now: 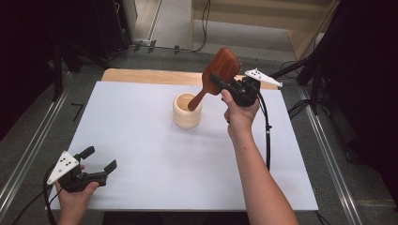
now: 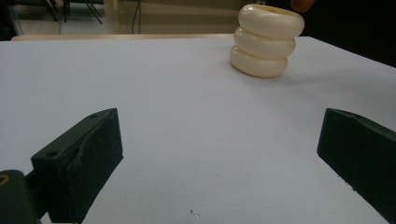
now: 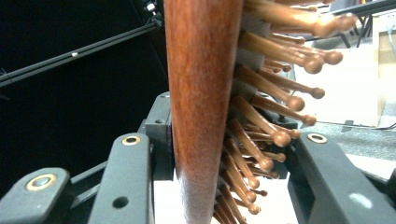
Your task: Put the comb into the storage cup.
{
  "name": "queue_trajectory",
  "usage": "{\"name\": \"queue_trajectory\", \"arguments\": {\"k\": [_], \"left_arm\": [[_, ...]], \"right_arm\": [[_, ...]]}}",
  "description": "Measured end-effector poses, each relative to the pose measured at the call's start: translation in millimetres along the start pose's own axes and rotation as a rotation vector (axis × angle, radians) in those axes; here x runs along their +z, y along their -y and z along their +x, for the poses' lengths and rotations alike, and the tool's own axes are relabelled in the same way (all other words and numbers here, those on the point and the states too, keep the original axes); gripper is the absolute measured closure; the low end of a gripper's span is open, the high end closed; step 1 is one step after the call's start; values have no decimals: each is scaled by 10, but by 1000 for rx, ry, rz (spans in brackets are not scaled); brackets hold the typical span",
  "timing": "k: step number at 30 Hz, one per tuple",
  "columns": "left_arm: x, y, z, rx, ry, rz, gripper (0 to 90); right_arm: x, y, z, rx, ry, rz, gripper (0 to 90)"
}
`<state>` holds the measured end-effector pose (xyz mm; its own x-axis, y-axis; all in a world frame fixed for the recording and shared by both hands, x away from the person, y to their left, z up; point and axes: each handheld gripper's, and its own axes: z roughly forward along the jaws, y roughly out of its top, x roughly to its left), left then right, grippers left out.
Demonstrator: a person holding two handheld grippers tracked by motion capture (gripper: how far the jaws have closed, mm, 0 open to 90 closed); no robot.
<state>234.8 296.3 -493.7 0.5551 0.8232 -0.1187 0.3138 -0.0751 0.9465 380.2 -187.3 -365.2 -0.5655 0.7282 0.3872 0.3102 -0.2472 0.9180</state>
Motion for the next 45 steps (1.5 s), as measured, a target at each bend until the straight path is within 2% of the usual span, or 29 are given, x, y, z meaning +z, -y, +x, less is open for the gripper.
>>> {"name": "queue_trajectory", "arguments": {"k": [8,19,26,35,45], "left_arm": [[4,-2,-1,1,4,2,2],[13,-2,0,7,12,10,1],[12,-3,3,2,13,7,1],[11,-5,7,5,14,9,1],[10,-5,13,0,17,4,1]], "right_arm": [[127,67,-67,-9,26,7,545],[294,201,-95,-19,36,28,545],[406,341,-122,0,43,52,544],[516,508,-139,0,46,87,544],[583,634,-161,22,46,88,544]]}}
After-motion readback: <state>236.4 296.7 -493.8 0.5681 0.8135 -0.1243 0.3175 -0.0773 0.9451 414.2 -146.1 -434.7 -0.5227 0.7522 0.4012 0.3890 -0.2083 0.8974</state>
